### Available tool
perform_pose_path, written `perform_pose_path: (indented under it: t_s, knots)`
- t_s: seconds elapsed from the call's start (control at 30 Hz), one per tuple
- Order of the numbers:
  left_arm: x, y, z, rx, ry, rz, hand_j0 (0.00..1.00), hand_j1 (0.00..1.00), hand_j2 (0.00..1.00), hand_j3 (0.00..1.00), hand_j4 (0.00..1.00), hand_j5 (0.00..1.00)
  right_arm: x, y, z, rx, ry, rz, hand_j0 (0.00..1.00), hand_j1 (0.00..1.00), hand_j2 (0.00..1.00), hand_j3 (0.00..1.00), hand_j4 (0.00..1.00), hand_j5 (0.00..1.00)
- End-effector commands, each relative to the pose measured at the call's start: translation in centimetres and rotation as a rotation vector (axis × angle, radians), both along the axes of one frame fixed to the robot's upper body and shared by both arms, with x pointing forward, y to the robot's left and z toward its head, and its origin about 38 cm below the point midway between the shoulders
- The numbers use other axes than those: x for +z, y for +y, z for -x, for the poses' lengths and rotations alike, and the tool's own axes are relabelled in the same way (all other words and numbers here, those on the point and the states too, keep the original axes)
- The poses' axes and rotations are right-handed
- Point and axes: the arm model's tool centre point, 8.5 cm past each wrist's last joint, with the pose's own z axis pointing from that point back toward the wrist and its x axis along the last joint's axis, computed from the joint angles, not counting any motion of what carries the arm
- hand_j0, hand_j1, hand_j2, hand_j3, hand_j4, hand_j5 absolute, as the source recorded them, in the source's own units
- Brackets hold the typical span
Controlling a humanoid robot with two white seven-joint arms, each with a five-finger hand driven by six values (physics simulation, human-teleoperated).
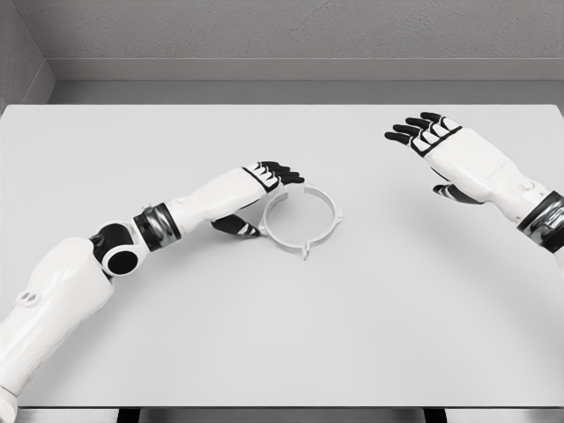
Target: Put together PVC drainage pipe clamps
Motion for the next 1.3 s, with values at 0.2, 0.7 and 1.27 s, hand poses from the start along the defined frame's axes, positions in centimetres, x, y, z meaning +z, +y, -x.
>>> perform_pose_path:
  t_s: [0.2,0.7,1.27]
  knots:
    - [0.02,-0.07,-0.5,0.011,0.006,0.007,1.0,1.0,1.0,1.0,1.0,1.0,0.12,0.06,0.01,0.004,-0.002,-0.004,1.0,1.0,1.0,1.0,1.0,1.0]
    - [-0.04,-0.52,-0.88,0.015,0.012,0.013,1.0,1.0,1.0,1.0,1.0,1.0,0.06,0.05,0.02,0.002,0.0,-0.005,1.0,1.0,1.0,1.0,1.0,1.0]
    - [-0.04,-0.52,-0.88,0.015,0.012,0.013,1.0,1.0,1.0,1.0,1.0,1.0,0.06,0.05,0.02,0.002,0.0,-0.005,1.0,1.0,1.0,1.0,1.0,1.0]
